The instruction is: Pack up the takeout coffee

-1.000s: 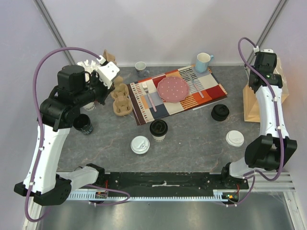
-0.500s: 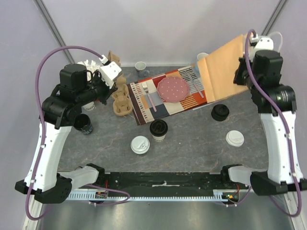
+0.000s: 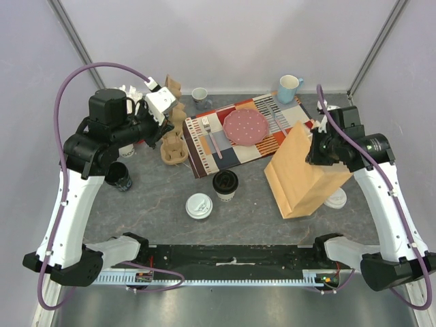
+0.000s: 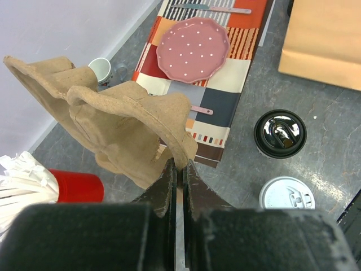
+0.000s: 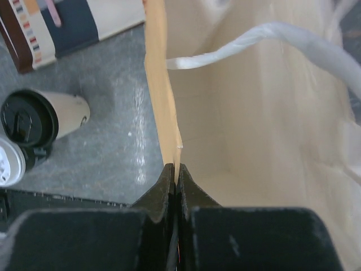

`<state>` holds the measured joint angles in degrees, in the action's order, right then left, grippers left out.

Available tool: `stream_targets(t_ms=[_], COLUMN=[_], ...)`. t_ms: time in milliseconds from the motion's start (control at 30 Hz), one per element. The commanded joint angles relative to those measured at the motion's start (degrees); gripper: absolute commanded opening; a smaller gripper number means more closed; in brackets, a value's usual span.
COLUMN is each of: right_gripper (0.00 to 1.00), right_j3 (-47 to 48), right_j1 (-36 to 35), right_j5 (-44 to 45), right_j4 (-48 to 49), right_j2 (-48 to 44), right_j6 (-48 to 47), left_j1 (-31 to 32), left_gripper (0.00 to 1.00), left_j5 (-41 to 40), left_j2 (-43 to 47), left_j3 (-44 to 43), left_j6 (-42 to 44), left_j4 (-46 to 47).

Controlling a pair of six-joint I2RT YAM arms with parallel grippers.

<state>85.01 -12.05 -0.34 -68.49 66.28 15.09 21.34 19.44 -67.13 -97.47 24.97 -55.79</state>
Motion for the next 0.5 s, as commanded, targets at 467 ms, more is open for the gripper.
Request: stream_targets(t_ms=[467], right_gripper=[0.03], right_j3=[-9.3], right_j1=[-10.5], right_j5=[-1.5], right_j4=[2.9], right_j2=[-7.1], right_j6=[16.7], left_j1=[1.3], left_gripper=[0.02], left_j5=[5.8], left_j2=[-1.8], left_j3=[-0.3], left_j6=[-2.5], left_j4=[2.6])
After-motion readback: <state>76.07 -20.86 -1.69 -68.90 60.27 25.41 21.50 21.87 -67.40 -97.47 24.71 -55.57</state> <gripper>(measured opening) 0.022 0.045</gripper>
